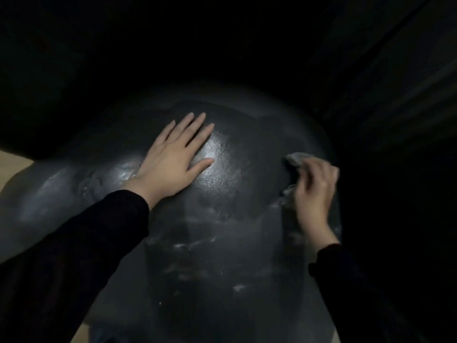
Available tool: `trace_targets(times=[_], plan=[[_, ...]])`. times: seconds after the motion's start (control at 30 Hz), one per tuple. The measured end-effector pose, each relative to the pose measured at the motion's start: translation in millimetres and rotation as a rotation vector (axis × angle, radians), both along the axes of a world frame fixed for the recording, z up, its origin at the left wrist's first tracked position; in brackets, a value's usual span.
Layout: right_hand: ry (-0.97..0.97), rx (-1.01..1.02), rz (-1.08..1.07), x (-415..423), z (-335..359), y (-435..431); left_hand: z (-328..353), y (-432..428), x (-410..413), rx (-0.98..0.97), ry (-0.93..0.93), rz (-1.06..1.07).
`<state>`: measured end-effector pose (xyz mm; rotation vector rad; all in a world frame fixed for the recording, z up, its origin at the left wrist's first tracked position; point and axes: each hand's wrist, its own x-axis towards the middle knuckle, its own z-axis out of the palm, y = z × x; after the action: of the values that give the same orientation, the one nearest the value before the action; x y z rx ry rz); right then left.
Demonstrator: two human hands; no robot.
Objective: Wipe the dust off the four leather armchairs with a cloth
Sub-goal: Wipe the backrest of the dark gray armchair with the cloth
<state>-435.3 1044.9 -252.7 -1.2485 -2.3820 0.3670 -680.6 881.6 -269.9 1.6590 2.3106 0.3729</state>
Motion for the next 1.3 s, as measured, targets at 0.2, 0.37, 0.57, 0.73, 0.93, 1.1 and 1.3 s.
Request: trace_targets(times=[0.2, 0.37, 0.57, 0.73, 0.93, 1.1, 1.3], plan=[[-0.024, 0.004, -0.199, 22.9, -13.8, 20.9, -12.0, 16.8, 14.8, -0.042, 0.075, -0.026], [0.076, -0.016, -0.004, -2.6, -13.5, -45.4, -13.1, 16.8, 16.7, -0.054, 0.100, -0.015], [0.089, -0.155, 0.166, -3.3, -1.8, -89.9, -15.2, 16.9, 18.0, -0.029, 0.111, 0.001], [0.013, 0.010, -0.166, 58.8, 9.7, -23.9, -16.8, 18.2, 16.1, -0.014, 0.091, -0.011], [-0.085, -0.004, -0.380, 93.6, -15.4, -31.6, -16.8, 16.9, 15.2, -0.006, 0.089, -0.026], [0.056, 0.010, -0.288, 41.0, -12.4, -101.4, -15.1, 16.8, 13.3, -0.013, 0.043, -0.046], [0.135, -0.089, -0.262, 18.4, 1.5, -144.2, -11.8, 17.5, 8.7, -0.057, 0.011, -0.067]])
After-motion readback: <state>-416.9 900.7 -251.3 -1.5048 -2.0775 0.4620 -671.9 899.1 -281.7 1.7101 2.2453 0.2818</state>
